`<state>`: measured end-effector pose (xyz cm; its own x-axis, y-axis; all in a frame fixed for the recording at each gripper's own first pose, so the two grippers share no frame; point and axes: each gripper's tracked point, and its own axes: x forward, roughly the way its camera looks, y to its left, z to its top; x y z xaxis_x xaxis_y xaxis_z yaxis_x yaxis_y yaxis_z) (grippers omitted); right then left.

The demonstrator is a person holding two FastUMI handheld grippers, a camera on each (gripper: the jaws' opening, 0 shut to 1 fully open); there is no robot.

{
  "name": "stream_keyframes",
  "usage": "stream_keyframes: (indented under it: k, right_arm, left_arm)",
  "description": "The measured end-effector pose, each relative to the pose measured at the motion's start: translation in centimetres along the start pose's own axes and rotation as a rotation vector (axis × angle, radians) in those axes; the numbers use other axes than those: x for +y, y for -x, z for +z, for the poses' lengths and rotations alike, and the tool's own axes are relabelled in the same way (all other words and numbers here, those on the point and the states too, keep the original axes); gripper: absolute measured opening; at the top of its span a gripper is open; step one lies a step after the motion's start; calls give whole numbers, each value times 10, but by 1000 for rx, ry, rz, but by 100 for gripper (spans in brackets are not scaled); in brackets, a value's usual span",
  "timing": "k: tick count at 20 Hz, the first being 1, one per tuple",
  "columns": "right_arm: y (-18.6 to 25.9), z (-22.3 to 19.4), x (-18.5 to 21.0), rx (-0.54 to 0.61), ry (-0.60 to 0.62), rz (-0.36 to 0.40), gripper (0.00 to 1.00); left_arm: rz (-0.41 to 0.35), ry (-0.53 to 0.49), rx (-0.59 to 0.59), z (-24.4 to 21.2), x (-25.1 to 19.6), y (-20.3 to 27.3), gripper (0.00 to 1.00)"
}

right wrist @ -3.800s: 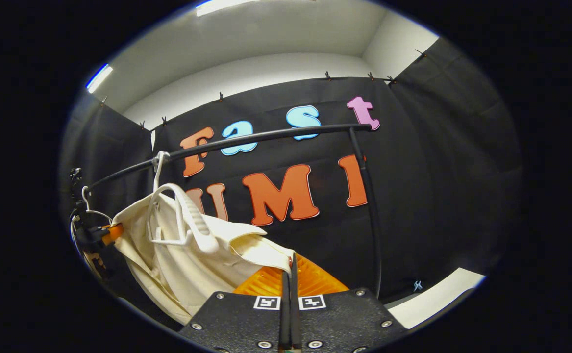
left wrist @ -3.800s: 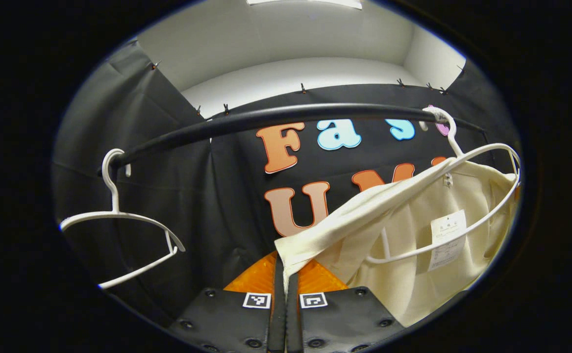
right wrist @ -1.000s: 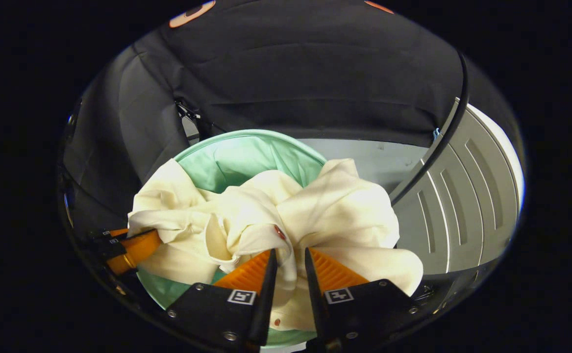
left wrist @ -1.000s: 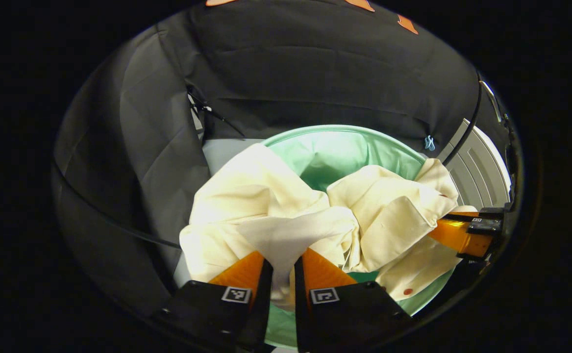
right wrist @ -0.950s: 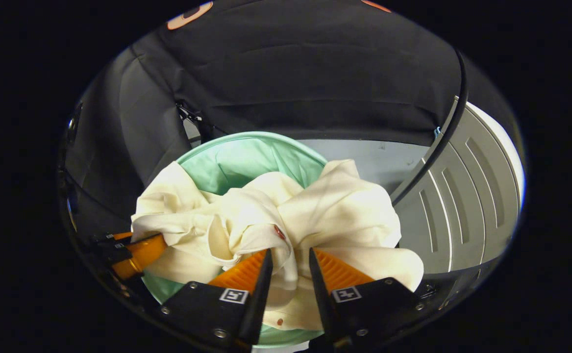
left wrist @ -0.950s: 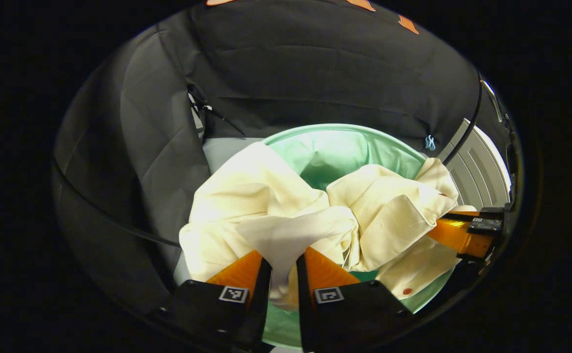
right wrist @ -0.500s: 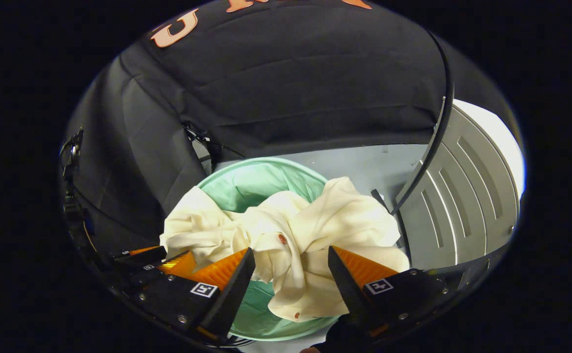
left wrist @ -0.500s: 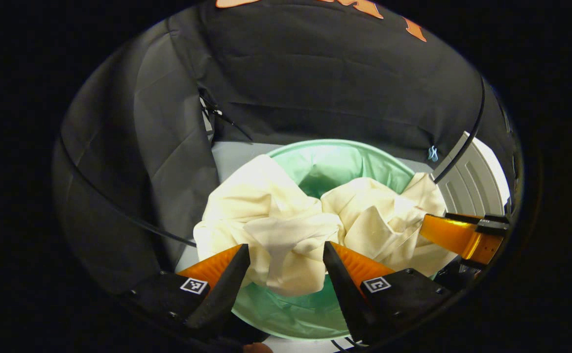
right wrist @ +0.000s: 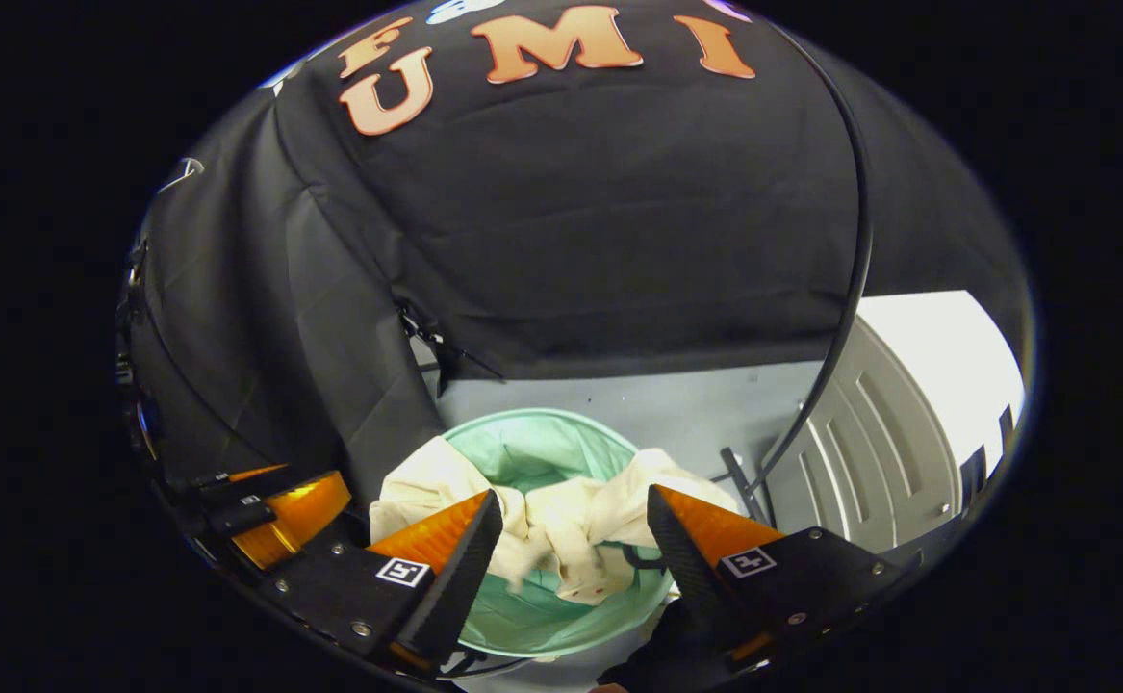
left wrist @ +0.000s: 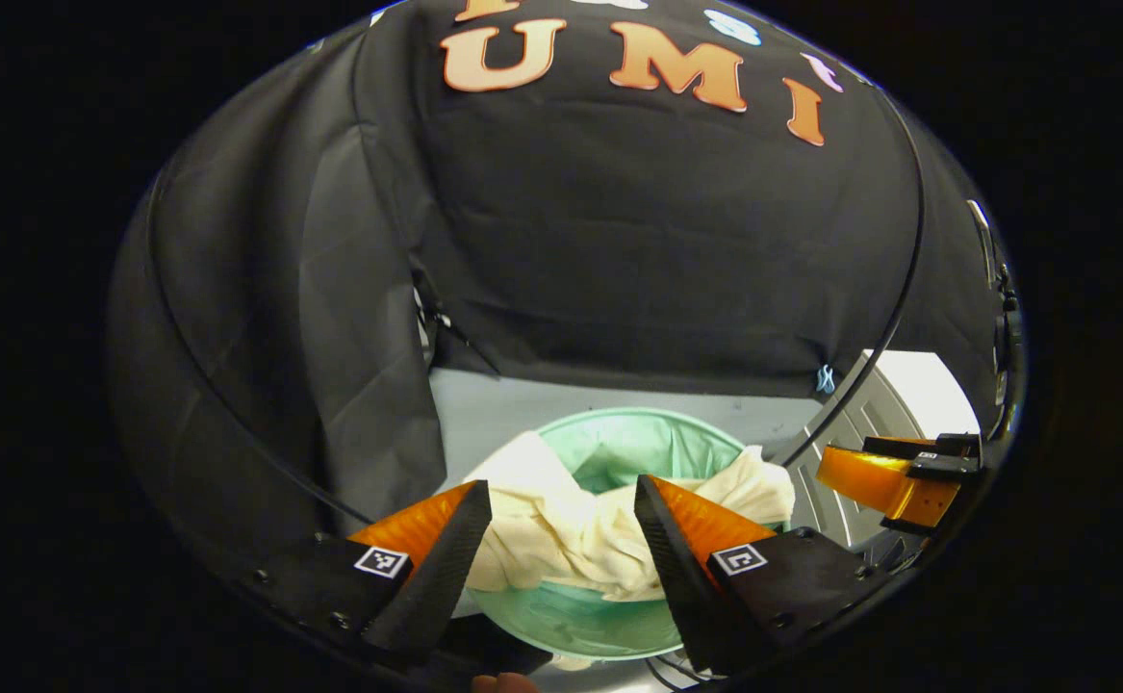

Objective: Grasp the clothes on the hanger with both hands and then place them into the laundry hamper below.

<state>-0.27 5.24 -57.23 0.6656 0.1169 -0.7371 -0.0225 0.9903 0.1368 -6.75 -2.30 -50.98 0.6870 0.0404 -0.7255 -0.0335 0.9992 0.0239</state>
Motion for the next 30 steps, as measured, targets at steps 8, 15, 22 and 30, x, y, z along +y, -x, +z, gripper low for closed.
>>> stream_keyframes:
  k: [8,15,22,30]
  right_arm:
    - [68,74,35,-153,35,40,94]
    - [151,166,46,-360,115,17,94]
    - [233,240,53,-555,151,8,94]
    - [321,299,55,-720,219,-11,94]
  left_arm:
    - [-24,25,-271,113,15,80,98]
    - [36,50,-498,188,53,155,98]
    - [102,33,-721,256,84,245,94]
    - [143,76,-868,301,118,333,94]
